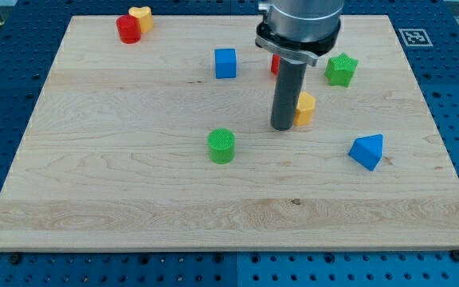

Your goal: Put the yellow hexagon at the top side of the blue triangle

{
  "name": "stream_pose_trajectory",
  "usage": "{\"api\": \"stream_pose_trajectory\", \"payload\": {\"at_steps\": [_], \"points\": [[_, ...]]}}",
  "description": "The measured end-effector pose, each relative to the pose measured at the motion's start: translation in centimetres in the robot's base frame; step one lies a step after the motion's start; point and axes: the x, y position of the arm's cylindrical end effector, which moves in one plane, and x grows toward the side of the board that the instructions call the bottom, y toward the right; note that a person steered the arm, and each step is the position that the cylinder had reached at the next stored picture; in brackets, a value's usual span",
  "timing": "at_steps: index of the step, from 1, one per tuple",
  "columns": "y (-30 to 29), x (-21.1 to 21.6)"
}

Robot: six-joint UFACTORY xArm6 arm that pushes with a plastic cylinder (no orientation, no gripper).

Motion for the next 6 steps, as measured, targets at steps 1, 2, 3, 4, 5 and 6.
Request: {"api": "stream_pose_trajectory", "payload": {"at_steps": [1, 2, 3, 4, 5, 6], "points": [[-1.9, -0.9], [-1.3, -0.9], [0.1, -1.1], [0.9, -1.1], [0.8, -1.9], [0.8, -2.7]]}}
